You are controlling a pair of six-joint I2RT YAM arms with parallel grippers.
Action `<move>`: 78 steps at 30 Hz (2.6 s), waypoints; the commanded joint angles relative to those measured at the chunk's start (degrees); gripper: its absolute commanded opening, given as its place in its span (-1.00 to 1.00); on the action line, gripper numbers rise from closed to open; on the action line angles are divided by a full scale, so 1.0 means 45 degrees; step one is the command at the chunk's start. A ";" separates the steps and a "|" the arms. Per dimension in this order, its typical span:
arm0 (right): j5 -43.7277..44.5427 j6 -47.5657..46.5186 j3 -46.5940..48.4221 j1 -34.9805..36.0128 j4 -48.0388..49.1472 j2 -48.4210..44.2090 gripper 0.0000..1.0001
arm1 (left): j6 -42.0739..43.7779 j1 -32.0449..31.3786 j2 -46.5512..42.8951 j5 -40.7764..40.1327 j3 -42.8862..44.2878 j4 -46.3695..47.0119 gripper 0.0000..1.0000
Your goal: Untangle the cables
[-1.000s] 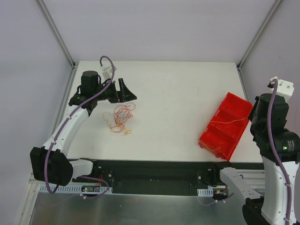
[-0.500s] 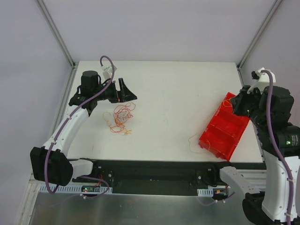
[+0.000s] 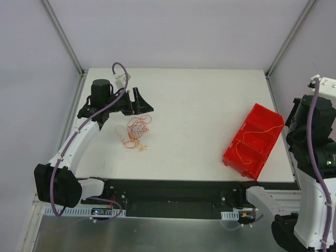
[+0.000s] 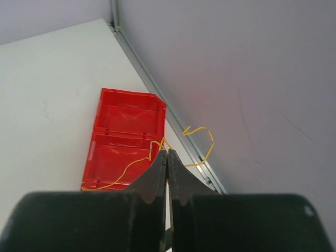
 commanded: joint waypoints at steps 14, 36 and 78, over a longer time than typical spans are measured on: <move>-0.2016 0.1291 -0.5010 -0.0041 0.0189 -0.1234 -0.99 | 0.0079 0.0073 -0.0012 0.0380 -0.0102 0.0473 0.75; -0.6883 0.4790 -1.2983 -0.0373 0.6184 0.2159 -0.99 | 0.0138 0.0073 0.0008 0.0205 -0.0160 0.0493 0.75; -0.7501 0.3891 -1.2417 -0.0608 0.5365 -0.0274 -0.30 | -0.1757 0.2807 0.0339 -0.5399 -0.2739 -0.2593 0.71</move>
